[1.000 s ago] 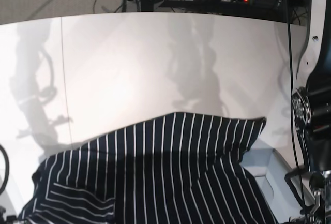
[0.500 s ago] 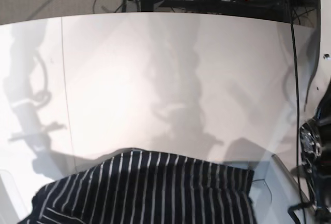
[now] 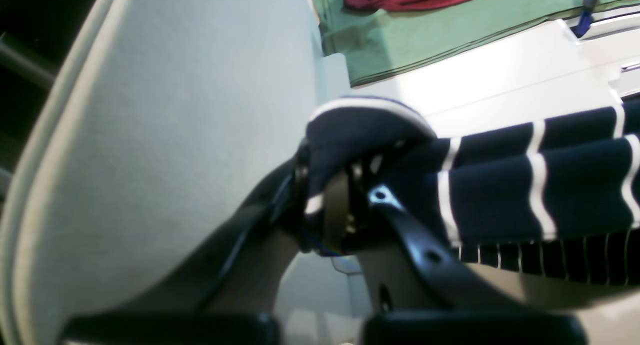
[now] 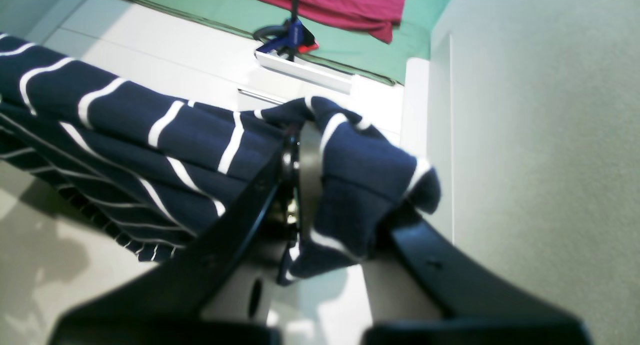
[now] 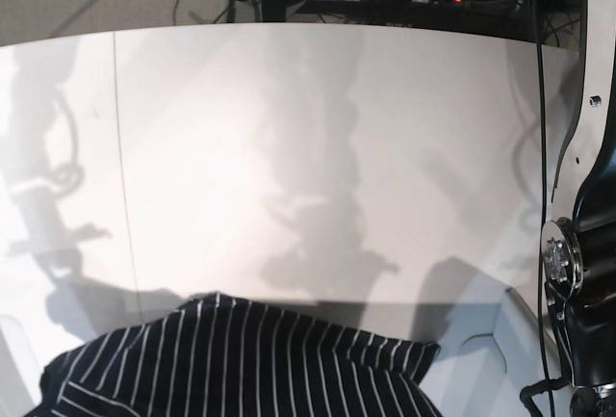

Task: Layout the t-shirt on the table in an organized manner, then fold the t-shirt properly
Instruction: 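Lift the held edge with both grippers and fold it over the shirt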

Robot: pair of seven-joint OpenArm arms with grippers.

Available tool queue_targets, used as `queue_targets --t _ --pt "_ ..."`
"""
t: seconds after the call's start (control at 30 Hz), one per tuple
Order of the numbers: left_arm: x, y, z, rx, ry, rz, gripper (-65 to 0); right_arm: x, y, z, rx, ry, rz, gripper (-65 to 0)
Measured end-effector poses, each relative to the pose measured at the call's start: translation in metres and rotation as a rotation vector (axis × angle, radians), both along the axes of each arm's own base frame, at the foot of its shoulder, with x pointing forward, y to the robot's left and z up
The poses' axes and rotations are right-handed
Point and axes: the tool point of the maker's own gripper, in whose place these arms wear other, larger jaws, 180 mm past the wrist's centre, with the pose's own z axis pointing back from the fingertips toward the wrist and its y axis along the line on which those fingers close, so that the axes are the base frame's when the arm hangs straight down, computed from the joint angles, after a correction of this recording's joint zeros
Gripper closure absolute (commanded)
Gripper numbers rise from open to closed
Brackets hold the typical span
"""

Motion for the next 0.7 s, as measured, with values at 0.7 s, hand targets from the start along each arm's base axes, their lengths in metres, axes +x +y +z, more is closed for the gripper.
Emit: queue_targets --t 0.7 --pt "0.006 -0.002 0.044 -0.011 -0.123 0.008 0.0 0.017 0.0 0.047 -0.259 -0.102 -0.027 0.0"
